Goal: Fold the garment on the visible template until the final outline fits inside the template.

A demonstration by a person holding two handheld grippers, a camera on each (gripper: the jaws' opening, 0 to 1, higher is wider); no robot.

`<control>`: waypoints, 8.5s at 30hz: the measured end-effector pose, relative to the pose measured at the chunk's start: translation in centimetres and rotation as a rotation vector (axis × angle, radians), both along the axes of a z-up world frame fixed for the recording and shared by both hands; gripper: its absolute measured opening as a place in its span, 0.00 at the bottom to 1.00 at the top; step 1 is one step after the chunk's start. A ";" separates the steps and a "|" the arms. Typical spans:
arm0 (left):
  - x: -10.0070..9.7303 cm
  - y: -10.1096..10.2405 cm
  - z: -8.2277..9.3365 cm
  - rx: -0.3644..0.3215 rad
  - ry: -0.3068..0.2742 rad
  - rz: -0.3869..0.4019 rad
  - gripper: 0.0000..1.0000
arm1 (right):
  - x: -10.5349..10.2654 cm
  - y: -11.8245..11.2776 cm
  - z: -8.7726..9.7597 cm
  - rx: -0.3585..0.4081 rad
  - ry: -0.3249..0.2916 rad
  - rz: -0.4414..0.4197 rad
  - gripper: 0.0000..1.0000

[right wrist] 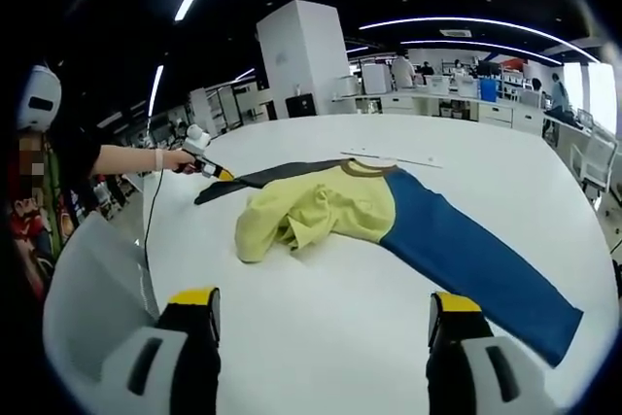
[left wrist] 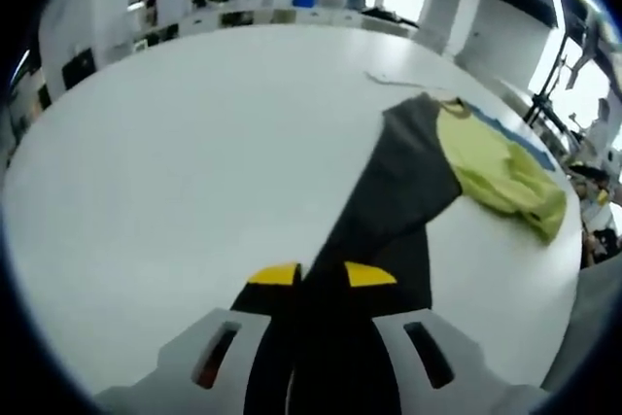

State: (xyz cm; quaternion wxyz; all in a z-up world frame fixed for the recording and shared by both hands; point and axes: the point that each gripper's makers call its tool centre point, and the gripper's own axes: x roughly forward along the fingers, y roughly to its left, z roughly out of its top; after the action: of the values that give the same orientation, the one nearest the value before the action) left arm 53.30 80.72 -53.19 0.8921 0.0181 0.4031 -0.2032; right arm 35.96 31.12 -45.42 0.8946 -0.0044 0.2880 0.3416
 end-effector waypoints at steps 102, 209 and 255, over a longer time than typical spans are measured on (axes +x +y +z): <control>-10.2 -14.3 0.6 -0.053 -0.110 -0.376 0.16 | -0.5 1.2 -0.3 0.016 0.001 0.013 0.88; 4.2 13.7 2.3 0.218 -0.229 0.258 0.00 | -0.7 0.9 -0.9 -0.035 0.041 -0.009 0.94; 2.1 6.0 5.3 0.053 -0.327 0.020 0.51 | -0.8 2.3 -1.2 -0.005 0.034 0.011 0.94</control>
State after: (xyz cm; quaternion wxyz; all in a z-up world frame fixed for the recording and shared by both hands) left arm 55.35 86.71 -47.89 0.9471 0.0706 0.2578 -0.1779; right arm 35.17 33.43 -46.61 0.8876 -0.0023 0.3040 0.3461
